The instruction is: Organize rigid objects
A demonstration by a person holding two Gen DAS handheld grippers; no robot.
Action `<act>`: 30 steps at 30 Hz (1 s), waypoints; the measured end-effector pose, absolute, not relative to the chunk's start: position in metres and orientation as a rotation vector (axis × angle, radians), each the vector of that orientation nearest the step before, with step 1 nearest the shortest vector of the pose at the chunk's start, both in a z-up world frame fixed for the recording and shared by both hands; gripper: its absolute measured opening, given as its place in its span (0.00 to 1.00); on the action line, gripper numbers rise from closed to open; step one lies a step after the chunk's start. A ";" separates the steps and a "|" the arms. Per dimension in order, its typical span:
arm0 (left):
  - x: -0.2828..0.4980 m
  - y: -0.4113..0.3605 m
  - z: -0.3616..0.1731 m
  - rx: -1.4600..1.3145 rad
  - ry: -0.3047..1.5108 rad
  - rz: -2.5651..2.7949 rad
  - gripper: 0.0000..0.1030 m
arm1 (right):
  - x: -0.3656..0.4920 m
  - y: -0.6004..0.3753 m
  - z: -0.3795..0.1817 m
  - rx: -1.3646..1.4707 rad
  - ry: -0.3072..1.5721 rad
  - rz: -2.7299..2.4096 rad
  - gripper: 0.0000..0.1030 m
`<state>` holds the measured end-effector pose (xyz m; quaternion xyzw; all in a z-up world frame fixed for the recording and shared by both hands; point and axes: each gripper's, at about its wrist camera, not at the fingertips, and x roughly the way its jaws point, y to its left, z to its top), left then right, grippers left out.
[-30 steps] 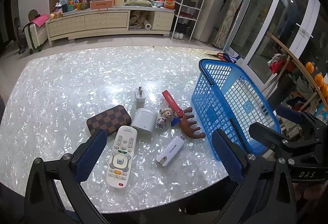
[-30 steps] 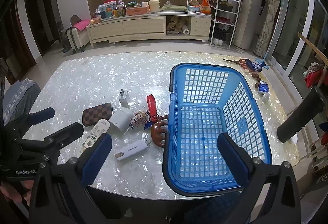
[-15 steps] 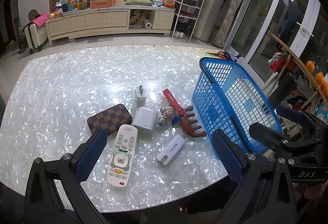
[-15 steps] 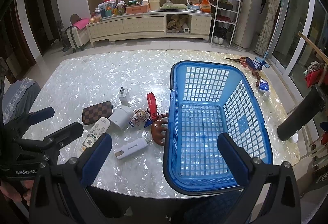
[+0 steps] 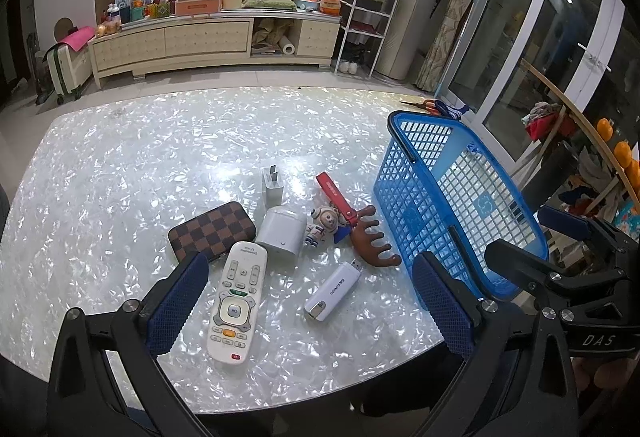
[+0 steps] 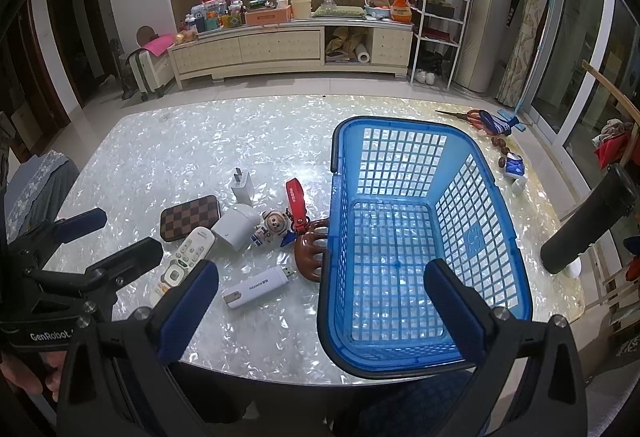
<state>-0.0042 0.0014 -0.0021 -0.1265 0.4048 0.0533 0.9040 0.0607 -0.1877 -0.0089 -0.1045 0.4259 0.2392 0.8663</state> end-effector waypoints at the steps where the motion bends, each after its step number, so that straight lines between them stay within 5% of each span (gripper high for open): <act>1: -0.004 0.001 -0.002 -0.260 0.837 0.109 0.99 | 0.060 -0.188 -0.009 -0.219 0.892 0.501 1.00; 30: 0.006 -0.002 -0.014 -0.275 0.864 0.091 0.99 | 0.073 -0.206 -0.006 -0.284 0.923 0.446 1.00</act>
